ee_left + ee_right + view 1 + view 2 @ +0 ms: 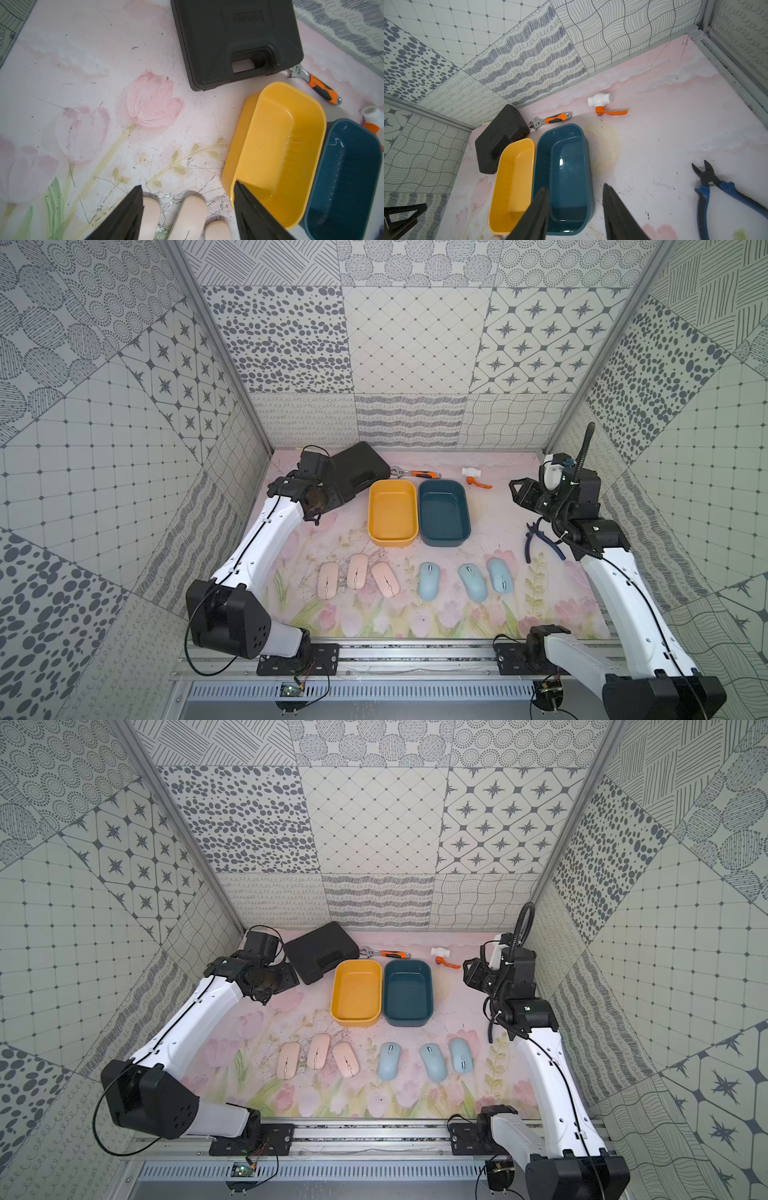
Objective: Place the mice by color into the storage box
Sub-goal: Pick up the mouse from the center of the board.
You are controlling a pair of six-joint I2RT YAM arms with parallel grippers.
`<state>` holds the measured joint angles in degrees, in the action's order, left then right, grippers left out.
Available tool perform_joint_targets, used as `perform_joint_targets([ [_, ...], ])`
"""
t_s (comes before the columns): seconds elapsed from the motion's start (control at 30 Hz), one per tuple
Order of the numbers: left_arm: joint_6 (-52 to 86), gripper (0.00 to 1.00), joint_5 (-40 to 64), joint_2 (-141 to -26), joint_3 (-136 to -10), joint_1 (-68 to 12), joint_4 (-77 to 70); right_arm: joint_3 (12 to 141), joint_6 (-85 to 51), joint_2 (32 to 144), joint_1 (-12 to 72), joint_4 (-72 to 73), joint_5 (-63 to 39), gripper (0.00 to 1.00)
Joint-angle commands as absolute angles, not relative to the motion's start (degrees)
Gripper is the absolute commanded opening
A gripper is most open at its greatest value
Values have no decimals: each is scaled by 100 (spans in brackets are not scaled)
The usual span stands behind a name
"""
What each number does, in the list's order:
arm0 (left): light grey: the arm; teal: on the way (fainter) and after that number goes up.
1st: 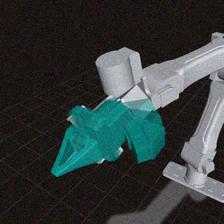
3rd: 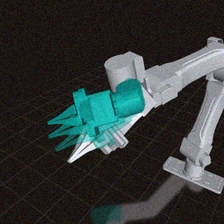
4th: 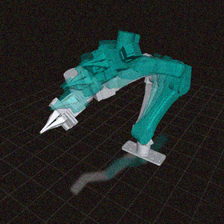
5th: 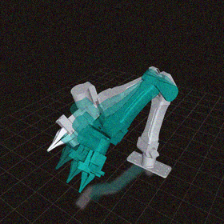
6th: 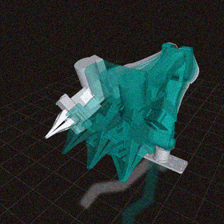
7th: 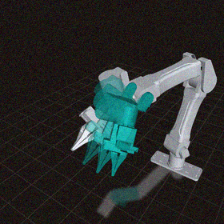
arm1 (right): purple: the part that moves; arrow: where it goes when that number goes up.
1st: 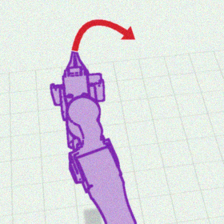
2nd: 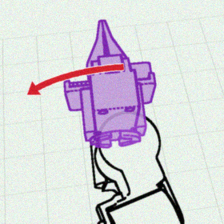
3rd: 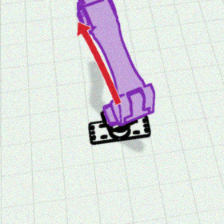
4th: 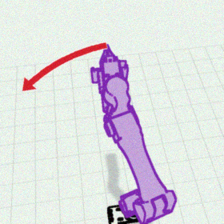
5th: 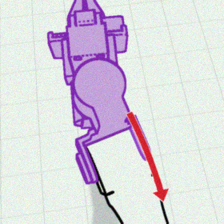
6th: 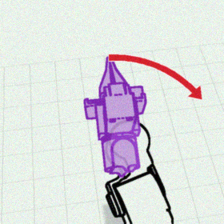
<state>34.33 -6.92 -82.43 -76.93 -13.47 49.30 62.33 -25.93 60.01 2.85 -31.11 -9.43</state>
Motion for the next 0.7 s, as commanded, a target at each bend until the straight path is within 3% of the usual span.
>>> perform_joint_targets([
  [0.0,3466,74,-1091,-8361,-7651,-1546,5348,6219,-2473,5951,334,-3049,-889,67],
  [0.27,3247,73,-891,-8316,-7632,-1617,5379,6239,-2247,5996,393,-3429,-1238,66],
  [0.43,3181,74,-754,-8178,-7542,-1617,5335,6008,-2409,5586,413,-3523,-938,67],
  [0.5,3182,74,-661,-8236,-7532,-1612,5354,6033,-2388,5554,413,-3746,-794,75],
  [0.6,3189,73,-687,-8257,-7480,-1612,5331,6065,-2322,5652,412,-4059,-811,78],
  [0.67,3190,73,-701,-8251,-7479,-1617,5322,6070,-2299,5700,419,-4276,-758,91],
])
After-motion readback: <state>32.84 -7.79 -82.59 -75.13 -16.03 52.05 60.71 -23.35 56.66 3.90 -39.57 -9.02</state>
